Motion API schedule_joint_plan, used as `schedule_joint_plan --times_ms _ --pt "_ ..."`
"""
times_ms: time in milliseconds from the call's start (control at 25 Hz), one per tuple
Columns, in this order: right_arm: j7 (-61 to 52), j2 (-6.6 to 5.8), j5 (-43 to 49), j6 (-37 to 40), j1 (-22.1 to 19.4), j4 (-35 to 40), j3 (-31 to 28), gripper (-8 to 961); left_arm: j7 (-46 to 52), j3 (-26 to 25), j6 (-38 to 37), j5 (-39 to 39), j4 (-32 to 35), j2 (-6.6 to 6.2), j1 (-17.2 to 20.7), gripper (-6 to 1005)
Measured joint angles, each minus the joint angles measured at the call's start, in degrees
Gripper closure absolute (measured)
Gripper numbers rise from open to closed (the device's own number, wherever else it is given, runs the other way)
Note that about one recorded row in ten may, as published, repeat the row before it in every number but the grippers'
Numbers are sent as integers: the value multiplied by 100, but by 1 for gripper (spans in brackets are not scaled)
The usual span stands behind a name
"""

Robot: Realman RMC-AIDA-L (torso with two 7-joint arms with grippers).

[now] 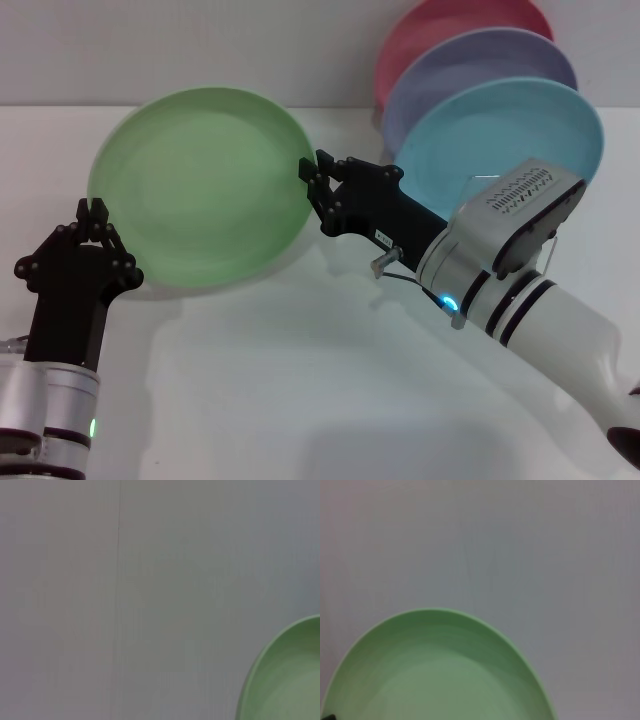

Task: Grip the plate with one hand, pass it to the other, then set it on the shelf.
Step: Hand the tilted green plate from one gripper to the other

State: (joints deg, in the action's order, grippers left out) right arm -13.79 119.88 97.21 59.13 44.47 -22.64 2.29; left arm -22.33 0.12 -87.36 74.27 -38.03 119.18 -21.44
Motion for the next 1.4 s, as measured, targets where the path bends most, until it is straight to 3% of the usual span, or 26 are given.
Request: schedule_joint_plan --times_ms 1400 --pt "0 0 -2 -36 -18 -66 -80 841 -8 -15 26 114 23 0 19 934"
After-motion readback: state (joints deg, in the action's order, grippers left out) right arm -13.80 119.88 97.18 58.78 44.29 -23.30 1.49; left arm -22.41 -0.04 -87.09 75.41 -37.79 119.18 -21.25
